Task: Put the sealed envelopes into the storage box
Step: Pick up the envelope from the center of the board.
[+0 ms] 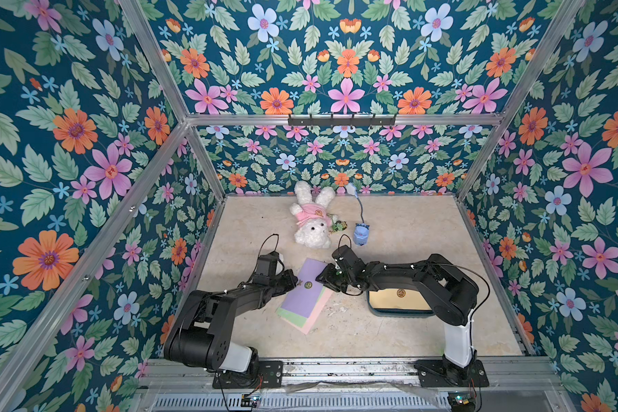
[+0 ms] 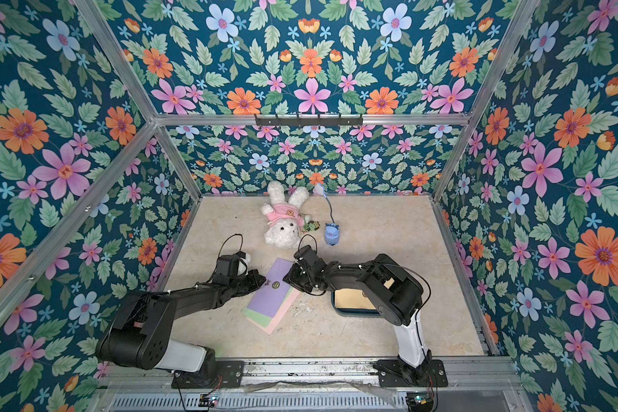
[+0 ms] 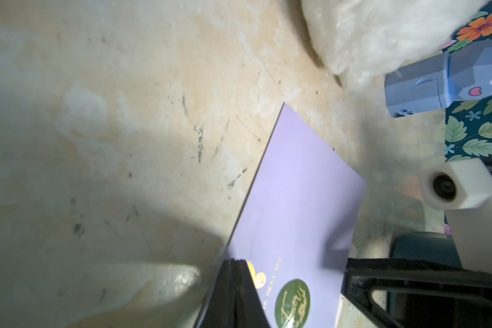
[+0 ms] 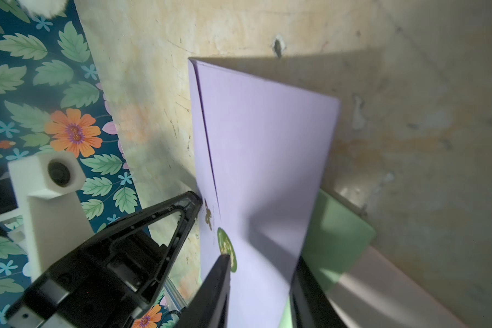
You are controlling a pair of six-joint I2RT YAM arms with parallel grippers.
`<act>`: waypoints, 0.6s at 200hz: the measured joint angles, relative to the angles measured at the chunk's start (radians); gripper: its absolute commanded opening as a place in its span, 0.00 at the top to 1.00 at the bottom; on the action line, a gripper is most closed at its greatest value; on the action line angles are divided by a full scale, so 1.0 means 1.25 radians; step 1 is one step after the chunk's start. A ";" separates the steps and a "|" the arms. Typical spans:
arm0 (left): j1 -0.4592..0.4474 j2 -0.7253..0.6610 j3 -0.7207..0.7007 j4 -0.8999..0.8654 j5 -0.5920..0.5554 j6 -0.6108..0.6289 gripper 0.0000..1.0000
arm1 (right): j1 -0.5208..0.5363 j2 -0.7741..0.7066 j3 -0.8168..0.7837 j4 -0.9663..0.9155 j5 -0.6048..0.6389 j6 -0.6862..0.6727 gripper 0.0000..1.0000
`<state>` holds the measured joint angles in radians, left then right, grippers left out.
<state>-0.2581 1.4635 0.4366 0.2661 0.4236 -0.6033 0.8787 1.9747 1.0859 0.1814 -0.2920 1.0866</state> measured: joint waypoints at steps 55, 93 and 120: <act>-0.001 0.019 -0.006 0.037 0.046 -0.016 0.93 | -0.016 -0.045 -0.043 0.086 -0.041 0.054 0.61; -0.001 0.011 -0.015 0.043 0.061 -0.021 0.91 | -0.016 -0.027 -0.020 0.148 -0.063 0.060 0.69; -0.002 -0.003 -0.023 0.038 0.073 -0.032 0.81 | -0.015 -0.001 -0.010 0.141 -0.074 0.062 0.83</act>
<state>-0.2604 1.4601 0.4076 0.3138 0.5144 -0.6437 0.8604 1.9736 1.0729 0.3573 -0.3840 1.1641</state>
